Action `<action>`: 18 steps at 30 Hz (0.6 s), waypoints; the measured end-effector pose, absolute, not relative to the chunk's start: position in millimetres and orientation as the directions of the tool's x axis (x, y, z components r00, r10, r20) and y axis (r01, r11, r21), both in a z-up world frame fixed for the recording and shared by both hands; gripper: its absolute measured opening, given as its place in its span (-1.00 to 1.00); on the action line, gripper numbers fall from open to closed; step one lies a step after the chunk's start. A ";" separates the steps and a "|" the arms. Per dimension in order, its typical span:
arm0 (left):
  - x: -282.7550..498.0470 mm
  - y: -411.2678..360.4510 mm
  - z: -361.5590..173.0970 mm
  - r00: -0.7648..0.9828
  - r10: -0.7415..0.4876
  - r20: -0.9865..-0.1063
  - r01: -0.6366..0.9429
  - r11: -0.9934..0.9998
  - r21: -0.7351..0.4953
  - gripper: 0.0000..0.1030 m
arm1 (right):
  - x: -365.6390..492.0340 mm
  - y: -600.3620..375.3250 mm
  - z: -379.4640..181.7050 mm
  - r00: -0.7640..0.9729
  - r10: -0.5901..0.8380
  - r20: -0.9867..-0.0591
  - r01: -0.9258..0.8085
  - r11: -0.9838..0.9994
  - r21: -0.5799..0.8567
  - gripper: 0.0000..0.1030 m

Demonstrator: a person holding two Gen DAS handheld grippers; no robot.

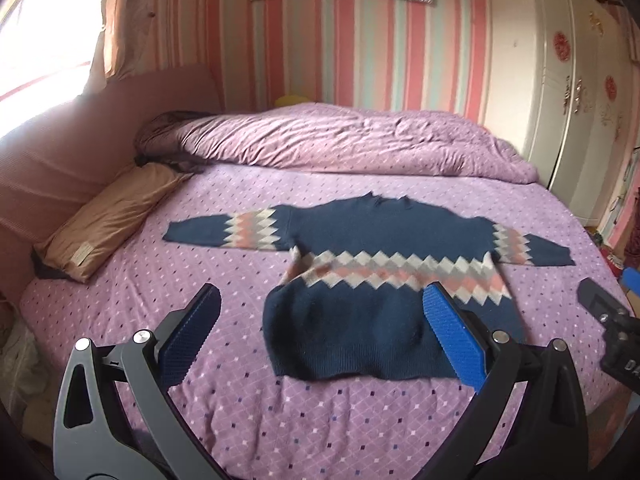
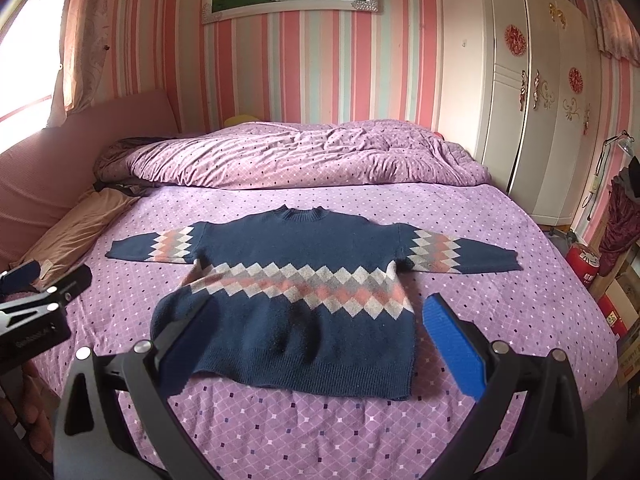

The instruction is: Fold small clothes

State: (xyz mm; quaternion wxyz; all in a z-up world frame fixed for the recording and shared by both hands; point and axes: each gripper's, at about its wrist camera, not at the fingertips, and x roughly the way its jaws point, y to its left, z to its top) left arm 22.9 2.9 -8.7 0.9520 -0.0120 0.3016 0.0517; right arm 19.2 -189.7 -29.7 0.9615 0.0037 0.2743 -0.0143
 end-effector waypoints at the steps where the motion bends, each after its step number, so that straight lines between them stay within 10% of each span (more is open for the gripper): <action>1: 23.9 4.1 -10.1 0.807 0.077 -0.586 -0.100 0.995 -0.006 0.94 | 18.9 -189.7 -29.8 0.849 -0.028 -0.527 0.031 1.000 -0.002 0.97; 18: 13.1 1.1 -3.5 0.840 0.029 -0.542 -0.049 0.999 -0.022 0.94 | 17.7 -190.9 -24.9 0.849 -0.032 -0.527 0.031 0.999 -0.011 0.97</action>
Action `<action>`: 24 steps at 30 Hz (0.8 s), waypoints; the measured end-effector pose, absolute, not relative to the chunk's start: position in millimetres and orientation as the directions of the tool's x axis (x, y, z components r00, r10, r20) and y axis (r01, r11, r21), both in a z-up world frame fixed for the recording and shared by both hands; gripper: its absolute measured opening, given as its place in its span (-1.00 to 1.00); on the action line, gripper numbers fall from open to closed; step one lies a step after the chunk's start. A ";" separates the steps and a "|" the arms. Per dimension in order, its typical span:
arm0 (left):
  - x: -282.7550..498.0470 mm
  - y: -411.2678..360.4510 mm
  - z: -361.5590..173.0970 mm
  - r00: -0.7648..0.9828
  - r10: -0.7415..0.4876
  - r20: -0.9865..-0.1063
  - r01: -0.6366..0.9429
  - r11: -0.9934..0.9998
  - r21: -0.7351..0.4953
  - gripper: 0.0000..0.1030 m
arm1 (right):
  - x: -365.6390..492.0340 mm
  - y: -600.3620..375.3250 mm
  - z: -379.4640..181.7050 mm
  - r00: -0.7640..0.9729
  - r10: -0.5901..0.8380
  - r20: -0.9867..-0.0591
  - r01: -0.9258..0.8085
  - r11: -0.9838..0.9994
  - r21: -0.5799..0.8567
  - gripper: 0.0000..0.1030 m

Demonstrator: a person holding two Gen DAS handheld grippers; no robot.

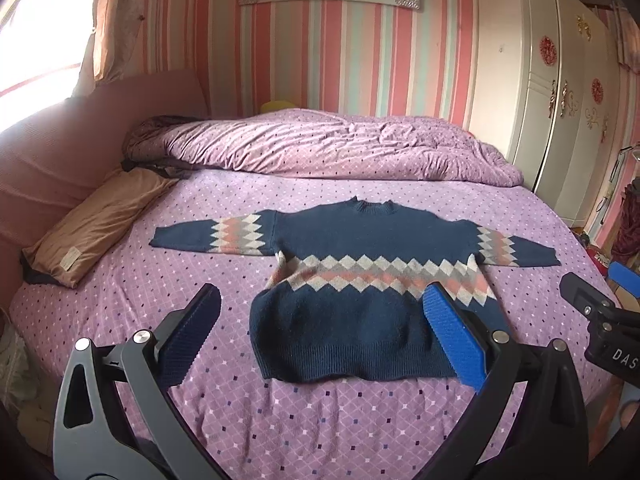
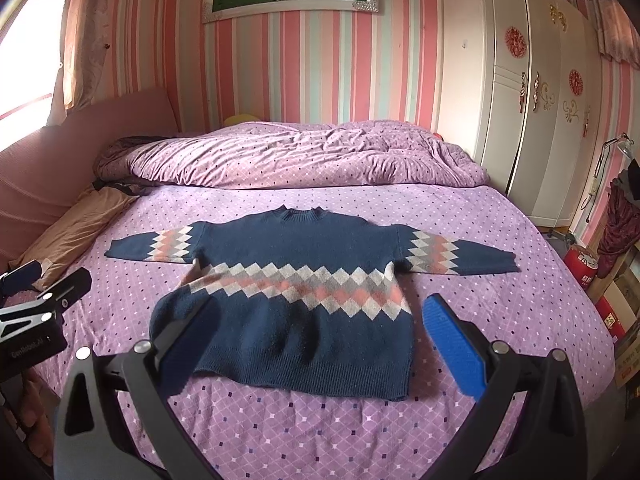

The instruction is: Fold small clothes

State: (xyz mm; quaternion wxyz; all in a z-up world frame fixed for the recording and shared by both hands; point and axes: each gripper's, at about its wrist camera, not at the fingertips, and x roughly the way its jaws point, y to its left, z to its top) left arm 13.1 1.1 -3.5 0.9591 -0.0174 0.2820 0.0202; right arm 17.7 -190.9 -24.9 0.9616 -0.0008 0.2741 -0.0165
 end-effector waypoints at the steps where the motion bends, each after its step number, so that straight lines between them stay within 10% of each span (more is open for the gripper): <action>1: 12.7 1.7 -3.2 0.841 0.029 -0.541 -0.050 0.998 -0.025 0.94 | 17.5 -190.4 -24.8 0.849 -0.033 -0.527 0.032 0.999 -0.011 0.97; 24: 39.6 20.3 -13.0 0.830 0.053 -0.555 -0.093 0.995 -0.044 0.94 | 44.3 -186.8 -37.8 0.843 -0.057 -0.535 0.026 0.998 -0.065 0.97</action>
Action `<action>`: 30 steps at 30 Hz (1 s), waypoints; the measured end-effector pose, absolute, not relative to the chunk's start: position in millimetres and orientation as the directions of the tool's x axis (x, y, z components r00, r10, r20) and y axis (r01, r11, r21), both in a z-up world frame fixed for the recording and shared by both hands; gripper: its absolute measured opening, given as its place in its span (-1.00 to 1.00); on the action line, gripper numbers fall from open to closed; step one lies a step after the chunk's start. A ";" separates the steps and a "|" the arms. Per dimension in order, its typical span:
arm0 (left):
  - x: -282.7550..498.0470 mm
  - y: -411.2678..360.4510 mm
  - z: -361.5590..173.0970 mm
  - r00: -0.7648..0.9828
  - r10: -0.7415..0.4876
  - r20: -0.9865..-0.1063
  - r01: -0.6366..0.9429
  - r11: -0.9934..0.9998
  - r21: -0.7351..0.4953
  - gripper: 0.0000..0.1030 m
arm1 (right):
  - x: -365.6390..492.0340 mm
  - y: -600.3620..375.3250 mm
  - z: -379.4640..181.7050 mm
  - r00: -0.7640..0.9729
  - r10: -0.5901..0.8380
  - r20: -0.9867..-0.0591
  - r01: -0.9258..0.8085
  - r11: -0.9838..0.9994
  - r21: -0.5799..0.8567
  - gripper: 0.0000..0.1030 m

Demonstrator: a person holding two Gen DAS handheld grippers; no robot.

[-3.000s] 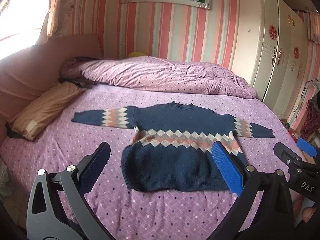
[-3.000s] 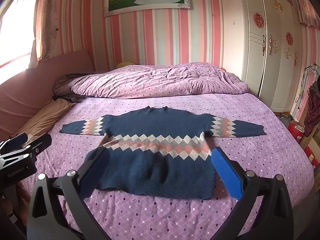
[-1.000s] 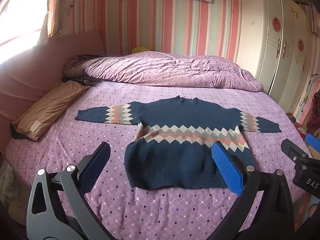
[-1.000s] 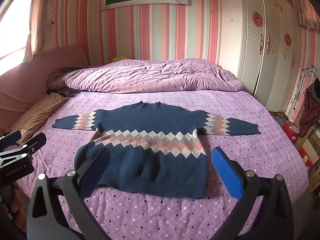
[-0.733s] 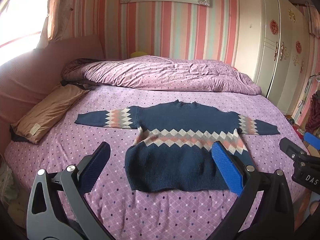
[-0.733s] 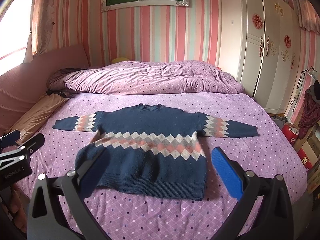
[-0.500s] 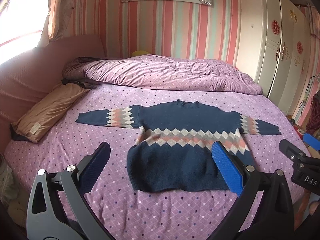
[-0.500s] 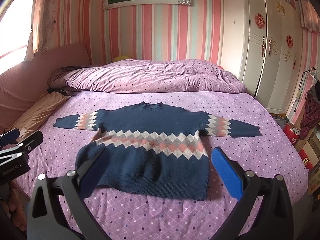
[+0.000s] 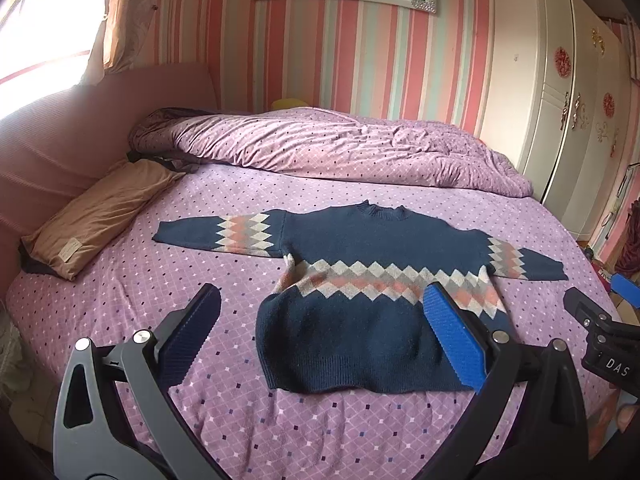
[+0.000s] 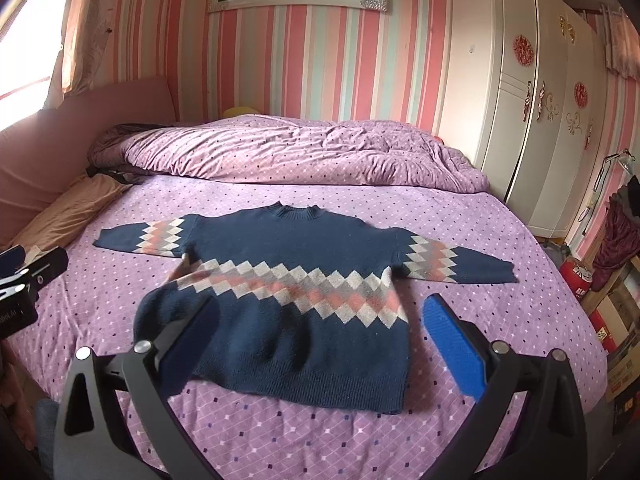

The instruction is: Fold small clothes

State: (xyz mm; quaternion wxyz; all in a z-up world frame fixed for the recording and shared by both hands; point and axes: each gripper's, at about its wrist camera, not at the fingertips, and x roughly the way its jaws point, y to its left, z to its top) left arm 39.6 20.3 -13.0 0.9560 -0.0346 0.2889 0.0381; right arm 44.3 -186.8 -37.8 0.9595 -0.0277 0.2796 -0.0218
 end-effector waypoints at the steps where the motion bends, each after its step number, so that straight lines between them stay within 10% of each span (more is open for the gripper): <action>1: 41.3 19.6 -13.3 0.829 0.054 -0.557 -0.092 0.995 -0.041 0.94 | 46.5 -187.7 -39.2 0.844 -0.057 -0.533 0.028 0.998 -0.062 0.97; 30: 119.6 -65.9 -46.2 0.824 0.093 -0.560 -0.096 0.995 0.025 0.94 | 166.1 -392.8 -87.5 0.819 -0.191 -0.541 0.155 0.982 -0.112 0.97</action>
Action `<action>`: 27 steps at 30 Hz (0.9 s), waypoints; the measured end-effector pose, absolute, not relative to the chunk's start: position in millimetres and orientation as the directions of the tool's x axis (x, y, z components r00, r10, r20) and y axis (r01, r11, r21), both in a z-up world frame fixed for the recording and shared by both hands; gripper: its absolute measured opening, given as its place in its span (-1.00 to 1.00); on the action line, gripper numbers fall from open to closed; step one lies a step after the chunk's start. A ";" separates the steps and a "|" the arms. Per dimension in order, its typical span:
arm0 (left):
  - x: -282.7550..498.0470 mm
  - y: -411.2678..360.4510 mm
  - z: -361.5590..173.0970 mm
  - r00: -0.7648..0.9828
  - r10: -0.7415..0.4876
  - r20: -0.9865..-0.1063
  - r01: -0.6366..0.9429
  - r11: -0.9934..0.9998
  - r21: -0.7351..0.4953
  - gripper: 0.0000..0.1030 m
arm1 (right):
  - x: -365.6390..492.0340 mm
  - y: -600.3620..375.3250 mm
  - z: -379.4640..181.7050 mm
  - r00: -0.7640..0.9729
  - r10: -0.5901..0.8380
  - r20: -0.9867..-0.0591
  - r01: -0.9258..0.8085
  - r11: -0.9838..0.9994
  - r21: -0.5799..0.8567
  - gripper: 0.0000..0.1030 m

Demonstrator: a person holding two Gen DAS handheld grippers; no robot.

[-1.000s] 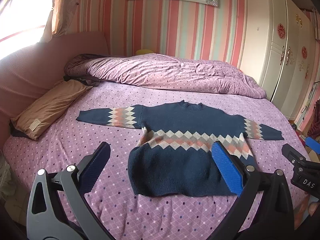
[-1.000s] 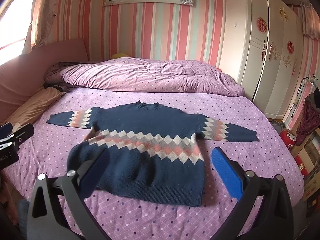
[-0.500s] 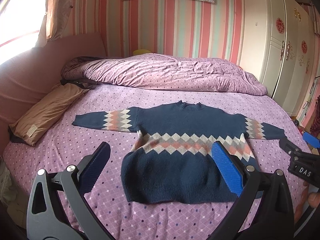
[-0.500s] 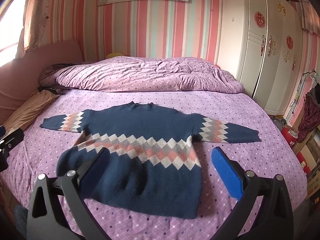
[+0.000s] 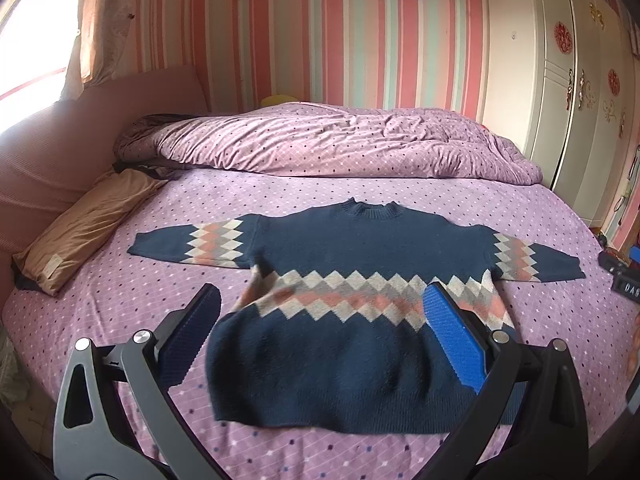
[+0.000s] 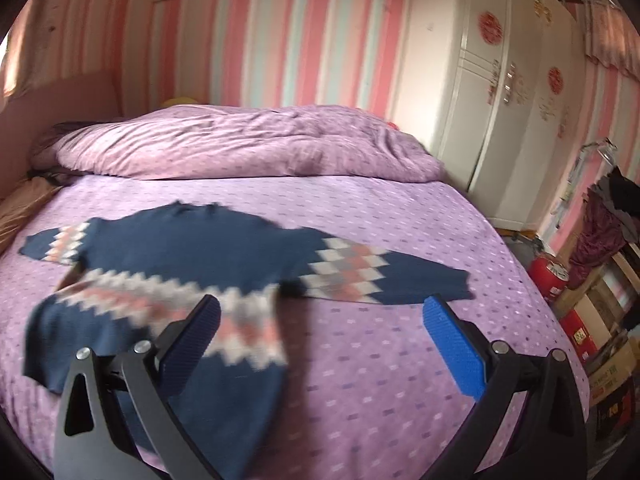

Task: Fold small clothes
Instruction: 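Move the right gripper to a sweater sleeve cuff and grasp it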

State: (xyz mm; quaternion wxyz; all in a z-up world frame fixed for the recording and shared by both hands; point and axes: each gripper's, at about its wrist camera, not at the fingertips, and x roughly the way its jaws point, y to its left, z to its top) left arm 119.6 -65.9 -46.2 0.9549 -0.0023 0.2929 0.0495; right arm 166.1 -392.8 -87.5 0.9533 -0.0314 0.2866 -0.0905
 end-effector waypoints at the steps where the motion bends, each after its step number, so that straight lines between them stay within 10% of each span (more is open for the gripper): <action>1: 124.2 -70.6 -49.8 0.822 0.100 -0.561 -0.099 0.995 0.033 0.94 | 172.2 -412.9 -94.2 0.823 -0.198 -0.532 0.165 0.980 -0.108 0.97; 17: 193.9 -154.7 -132.6 0.809 0.104 -0.578 -0.068 0.994 0.084 0.94 | 290.2 -665.3 -193.7 0.696 -0.222 -0.683 0.287 0.958 -0.019 0.96; 27: 202.3 -195.0 -150.8 0.828 0.103 -0.551 -0.015 0.987 0.161 0.94 | 349.0 -761.7 -272.3 0.561 -0.101 -0.822 0.466 0.859 0.213 0.32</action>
